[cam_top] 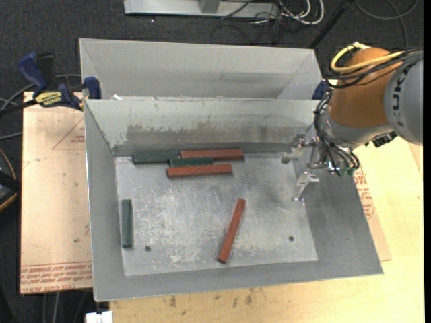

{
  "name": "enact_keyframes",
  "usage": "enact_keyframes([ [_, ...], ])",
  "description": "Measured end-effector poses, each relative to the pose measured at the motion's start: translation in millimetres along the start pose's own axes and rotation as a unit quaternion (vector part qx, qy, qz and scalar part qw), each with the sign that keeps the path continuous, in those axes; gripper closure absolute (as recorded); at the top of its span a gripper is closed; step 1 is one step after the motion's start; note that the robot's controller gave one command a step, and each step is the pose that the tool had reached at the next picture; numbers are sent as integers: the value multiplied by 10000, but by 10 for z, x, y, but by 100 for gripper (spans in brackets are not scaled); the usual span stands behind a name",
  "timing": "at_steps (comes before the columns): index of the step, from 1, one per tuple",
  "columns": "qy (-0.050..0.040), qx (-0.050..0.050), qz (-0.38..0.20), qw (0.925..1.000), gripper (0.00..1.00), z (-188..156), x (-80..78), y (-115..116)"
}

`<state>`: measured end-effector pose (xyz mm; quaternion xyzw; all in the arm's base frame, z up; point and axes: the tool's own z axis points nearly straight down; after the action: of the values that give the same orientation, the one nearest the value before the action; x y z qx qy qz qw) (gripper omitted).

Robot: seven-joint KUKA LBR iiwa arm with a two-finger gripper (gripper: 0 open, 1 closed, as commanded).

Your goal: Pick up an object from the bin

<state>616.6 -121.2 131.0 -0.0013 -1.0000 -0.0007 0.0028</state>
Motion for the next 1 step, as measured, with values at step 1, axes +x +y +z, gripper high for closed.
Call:
enact_keyframes([
  [1,-37,5,-10,10000,0,-50,-20,3],
])
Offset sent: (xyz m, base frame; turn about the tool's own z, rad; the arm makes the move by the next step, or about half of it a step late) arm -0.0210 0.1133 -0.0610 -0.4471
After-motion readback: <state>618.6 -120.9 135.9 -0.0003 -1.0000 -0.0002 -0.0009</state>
